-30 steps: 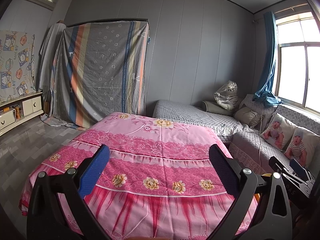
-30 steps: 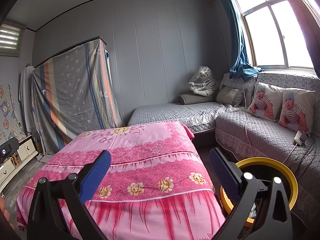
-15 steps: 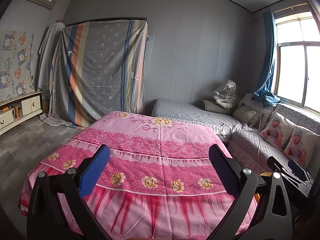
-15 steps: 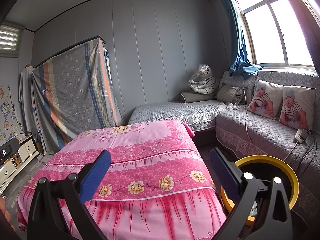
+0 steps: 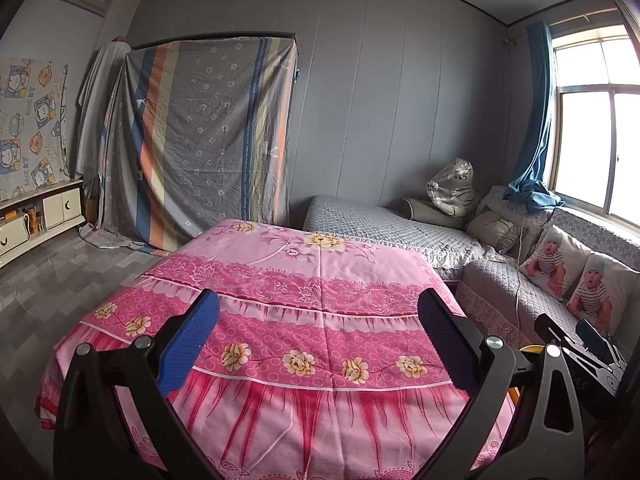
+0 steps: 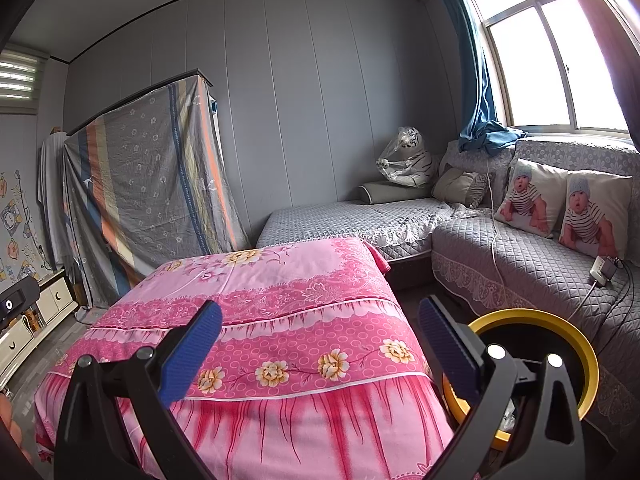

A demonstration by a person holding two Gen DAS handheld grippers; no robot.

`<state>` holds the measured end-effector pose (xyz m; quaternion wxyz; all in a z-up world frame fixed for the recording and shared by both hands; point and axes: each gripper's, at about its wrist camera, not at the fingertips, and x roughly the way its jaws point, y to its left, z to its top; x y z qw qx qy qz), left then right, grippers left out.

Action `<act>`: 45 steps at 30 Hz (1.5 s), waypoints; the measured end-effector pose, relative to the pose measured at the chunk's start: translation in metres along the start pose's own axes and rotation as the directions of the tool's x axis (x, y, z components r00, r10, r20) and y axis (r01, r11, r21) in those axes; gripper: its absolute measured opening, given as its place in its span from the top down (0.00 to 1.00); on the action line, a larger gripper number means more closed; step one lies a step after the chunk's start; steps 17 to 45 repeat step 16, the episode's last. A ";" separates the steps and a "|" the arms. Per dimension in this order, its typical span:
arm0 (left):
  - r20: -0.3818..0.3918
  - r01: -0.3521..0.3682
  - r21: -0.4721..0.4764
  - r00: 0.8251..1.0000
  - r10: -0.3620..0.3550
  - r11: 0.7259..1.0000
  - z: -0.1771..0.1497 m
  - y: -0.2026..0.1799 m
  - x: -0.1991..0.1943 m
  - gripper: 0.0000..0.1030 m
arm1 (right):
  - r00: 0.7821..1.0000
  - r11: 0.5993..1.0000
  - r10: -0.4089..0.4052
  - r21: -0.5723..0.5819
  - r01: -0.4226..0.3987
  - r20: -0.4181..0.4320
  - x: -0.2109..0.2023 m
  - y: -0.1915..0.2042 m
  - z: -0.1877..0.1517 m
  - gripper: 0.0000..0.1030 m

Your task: Collect trash

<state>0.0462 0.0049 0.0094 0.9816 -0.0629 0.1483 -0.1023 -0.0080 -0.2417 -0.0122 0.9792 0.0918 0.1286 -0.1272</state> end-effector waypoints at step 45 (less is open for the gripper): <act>-0.002 0.002 0.002 1.000 -0.002 1.000 -0.002 -0.002 -0.001 0.08 | 1.000 1.000 0.002 0.002 -0.002 -0.008 0.002 0.000 -0.006 0.08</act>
